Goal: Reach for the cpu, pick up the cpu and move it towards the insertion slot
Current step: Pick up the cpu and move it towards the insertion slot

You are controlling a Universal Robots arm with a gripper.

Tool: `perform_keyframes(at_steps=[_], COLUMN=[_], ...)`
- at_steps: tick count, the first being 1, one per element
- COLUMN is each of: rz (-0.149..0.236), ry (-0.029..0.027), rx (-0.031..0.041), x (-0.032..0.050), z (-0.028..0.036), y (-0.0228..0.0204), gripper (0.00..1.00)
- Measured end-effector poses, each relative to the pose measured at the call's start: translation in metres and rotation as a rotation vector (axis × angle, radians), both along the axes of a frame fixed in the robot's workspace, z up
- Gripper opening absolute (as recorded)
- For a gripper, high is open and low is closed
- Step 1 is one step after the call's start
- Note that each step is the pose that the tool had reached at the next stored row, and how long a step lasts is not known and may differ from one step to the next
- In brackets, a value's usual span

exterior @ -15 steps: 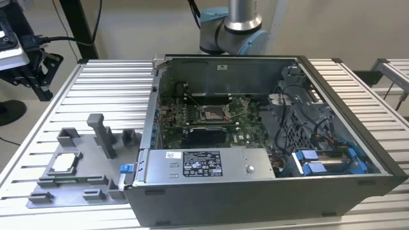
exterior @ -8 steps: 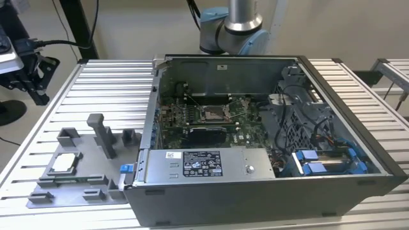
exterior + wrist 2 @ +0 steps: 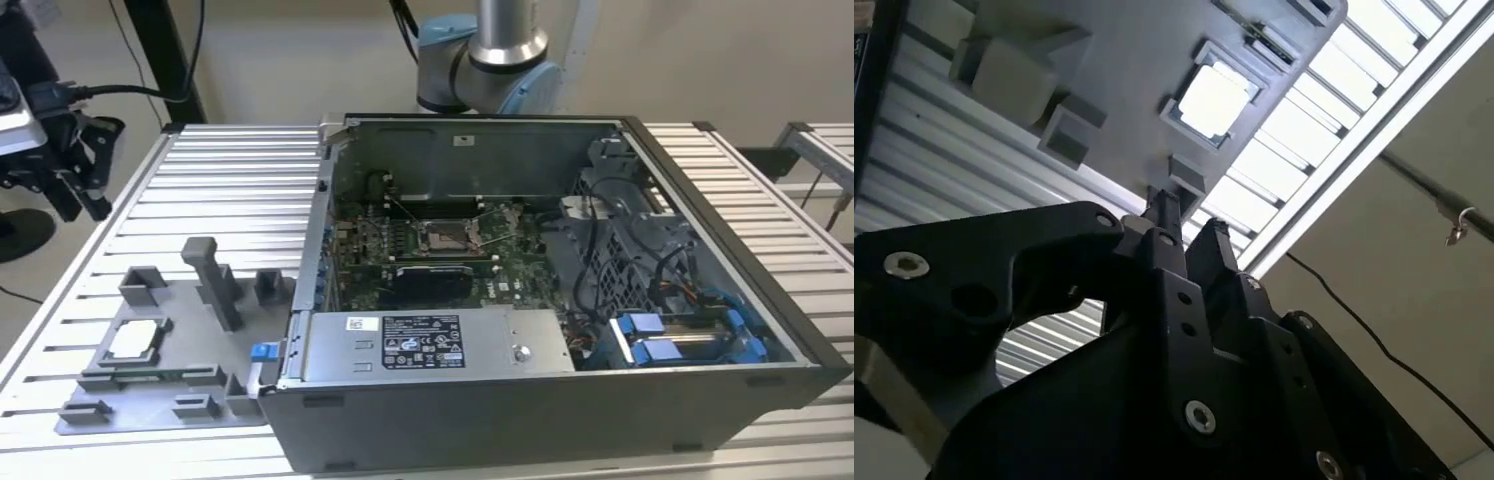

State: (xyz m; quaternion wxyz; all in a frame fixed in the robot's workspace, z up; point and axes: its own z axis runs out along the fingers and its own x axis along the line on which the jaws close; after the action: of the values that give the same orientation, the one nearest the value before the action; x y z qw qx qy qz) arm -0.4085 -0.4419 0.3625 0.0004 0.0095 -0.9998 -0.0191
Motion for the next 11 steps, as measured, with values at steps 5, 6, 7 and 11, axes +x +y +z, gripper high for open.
perform_keyframes(at_steps=[5,6,7,11], rz=[0.000,0.000,0.000,0.000], ry=[0.0001,0.0000,0.0000,0.0000], rx=[-0.0001,0.0000,-0.0001,-0.0001], x=[-0.0005,-0.0006,-0.0007,-0.0011], z=[0.0000,0.0000,0.0000,0.0000], y=[-0.0010,-0.0012,-0.0014,-0.0023], gripper=[1.00,1.00,1.00,1.00])
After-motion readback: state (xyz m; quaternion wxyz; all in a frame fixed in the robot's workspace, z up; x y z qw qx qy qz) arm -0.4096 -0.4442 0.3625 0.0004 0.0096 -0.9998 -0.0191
